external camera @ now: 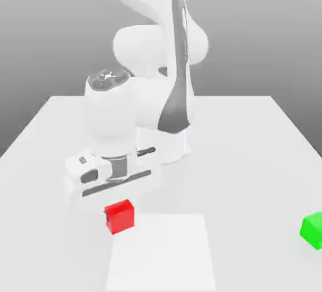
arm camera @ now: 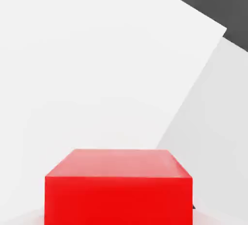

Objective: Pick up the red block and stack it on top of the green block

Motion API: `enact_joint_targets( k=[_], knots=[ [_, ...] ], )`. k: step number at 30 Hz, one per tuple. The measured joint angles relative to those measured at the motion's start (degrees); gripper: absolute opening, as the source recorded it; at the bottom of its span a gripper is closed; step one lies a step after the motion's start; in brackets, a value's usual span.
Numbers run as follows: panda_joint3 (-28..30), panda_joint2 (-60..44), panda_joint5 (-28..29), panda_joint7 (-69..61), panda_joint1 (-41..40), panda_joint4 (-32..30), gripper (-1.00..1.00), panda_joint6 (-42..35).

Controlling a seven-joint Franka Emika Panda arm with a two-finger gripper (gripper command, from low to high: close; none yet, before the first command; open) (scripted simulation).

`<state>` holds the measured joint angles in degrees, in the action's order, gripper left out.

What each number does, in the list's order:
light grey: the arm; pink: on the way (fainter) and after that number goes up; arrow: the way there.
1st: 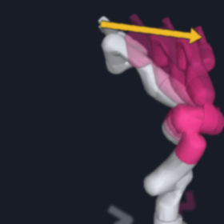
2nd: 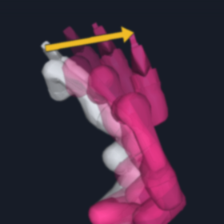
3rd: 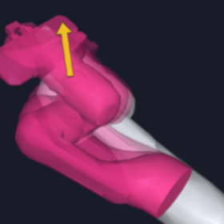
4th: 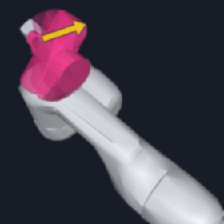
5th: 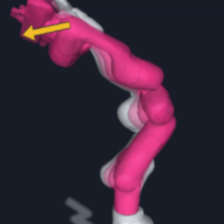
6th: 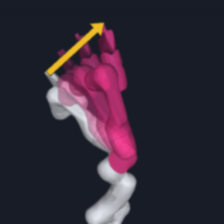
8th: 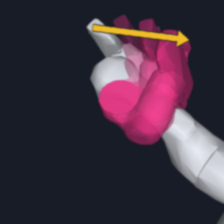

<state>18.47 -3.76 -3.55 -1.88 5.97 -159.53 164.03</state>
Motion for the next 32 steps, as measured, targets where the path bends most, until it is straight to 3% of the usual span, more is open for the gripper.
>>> enact_joint_targets(
  k=[8, 14, 24, 28, 29, 32],
  knots=[
    [-0.2, 4.4, 5.0, 2.9, -0.5, -0.8, -1.00, -4.2],
    [-10.8, 3.0, 7.6, -2.3, 0.8, 4.9, -1.00, -8.0],
    [-27.7, -4.5, 7.3, -19.1, 23.7, 19.3, -1.00, -15.6],
    [-28.5, -12.6, 10.0, -19.7, 26.3, 21.9, -1.00, -10.5],
    [-28.1, -14.2, 10.6, -19.3, 26.7, 22.1, 1.00, -9.1],
    [-28.1, -14.2, 10.6, -19.3, 26.7, 22.1, 1.00, -9.1]
  ],
)
